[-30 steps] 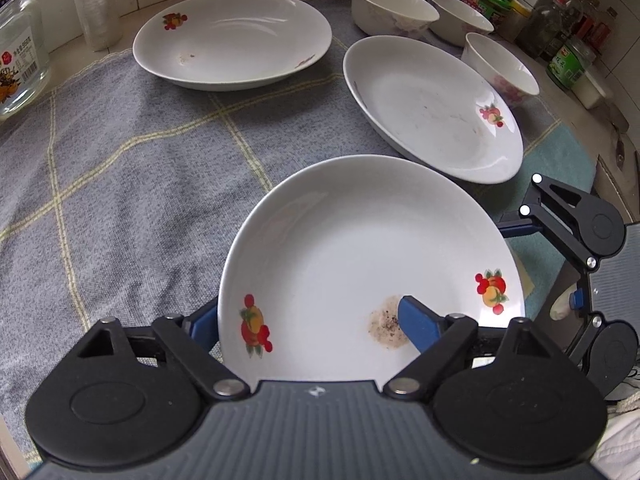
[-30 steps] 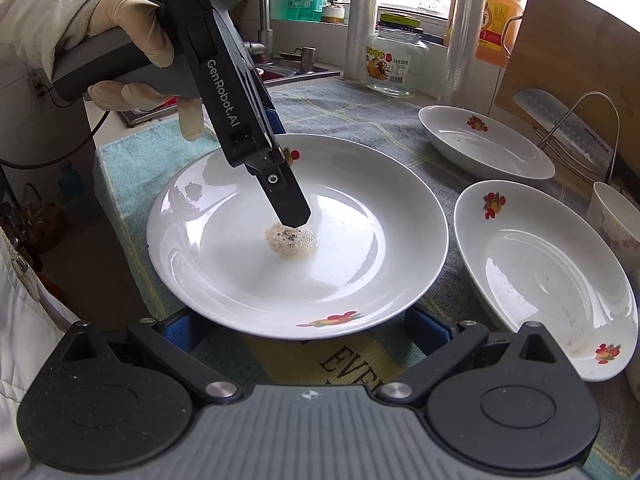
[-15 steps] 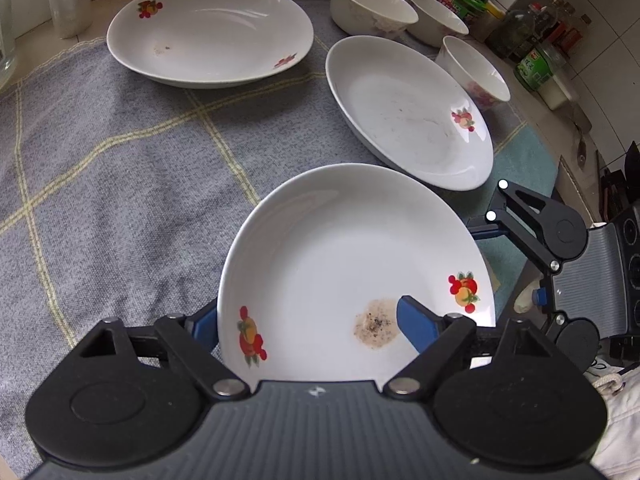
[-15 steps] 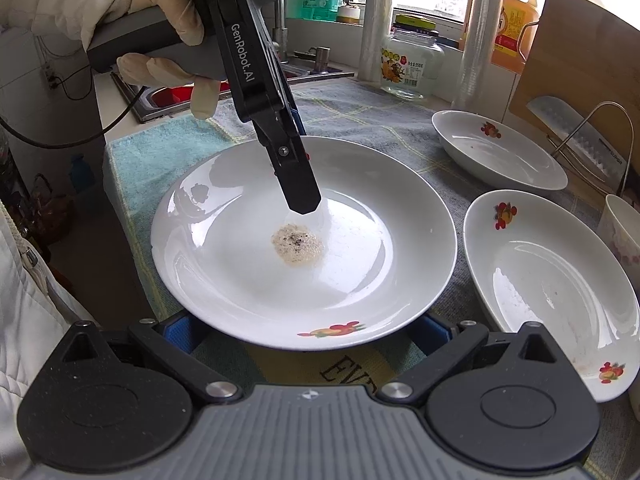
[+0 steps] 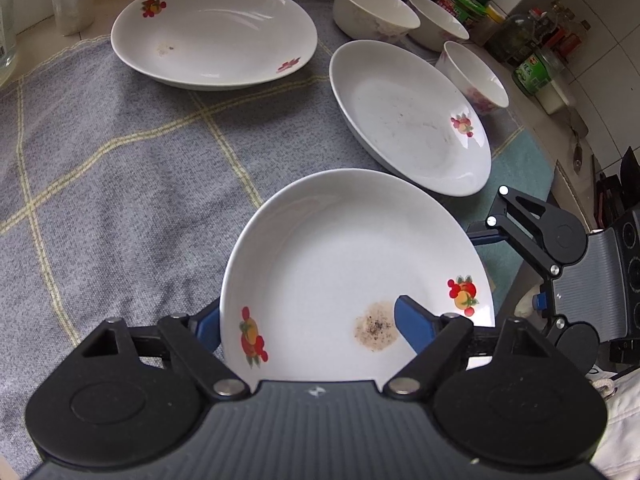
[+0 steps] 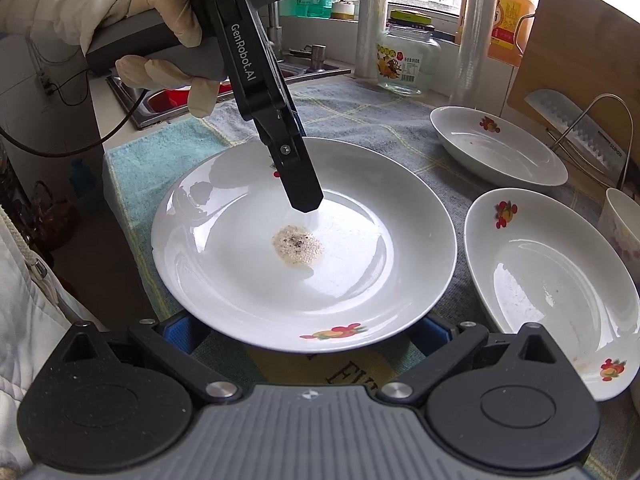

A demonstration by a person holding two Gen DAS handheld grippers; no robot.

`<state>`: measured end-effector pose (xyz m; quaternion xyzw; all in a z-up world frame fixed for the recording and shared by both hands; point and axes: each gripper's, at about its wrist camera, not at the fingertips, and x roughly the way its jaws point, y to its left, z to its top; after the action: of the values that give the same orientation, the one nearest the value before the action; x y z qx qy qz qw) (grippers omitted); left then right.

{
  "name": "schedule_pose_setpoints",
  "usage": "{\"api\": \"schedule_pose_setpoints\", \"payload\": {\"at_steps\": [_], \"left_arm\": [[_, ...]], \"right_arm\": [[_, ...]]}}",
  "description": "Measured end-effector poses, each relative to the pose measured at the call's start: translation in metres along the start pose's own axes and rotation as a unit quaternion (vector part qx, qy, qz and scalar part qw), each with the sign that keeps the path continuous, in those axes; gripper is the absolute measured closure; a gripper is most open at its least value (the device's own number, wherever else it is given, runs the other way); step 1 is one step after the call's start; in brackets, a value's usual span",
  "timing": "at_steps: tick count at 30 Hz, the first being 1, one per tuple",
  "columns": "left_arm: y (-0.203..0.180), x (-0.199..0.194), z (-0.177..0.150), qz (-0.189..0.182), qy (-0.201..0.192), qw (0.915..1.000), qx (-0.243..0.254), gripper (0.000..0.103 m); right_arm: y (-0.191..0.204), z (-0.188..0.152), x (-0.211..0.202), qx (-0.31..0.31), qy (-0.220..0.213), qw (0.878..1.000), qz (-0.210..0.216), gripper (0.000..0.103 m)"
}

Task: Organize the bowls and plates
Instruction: 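Lift the residue plate off the towel with the left tool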

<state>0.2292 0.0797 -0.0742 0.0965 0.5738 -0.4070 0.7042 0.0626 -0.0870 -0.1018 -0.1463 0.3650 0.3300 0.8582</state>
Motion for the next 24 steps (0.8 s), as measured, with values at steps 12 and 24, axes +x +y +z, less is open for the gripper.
{"api": "schedule_pose_setpoints", "payload": {"at_steps": [12,24], "left_arm": [[0.015,-0.025,-0.01,0.008,-0.028,0.9995,-0.015,0.018],[0.065,-0.057,-0.014,0.03,-0.061,0.9969,-0.039,0.018]], "right_arm": [[0.004,0.02,0.006,-0.022,0.0,1.0,0.002,0.0],[0.007,0.068,0.045,-0.05,-0.004,0.999,0.018,0.0]]}}
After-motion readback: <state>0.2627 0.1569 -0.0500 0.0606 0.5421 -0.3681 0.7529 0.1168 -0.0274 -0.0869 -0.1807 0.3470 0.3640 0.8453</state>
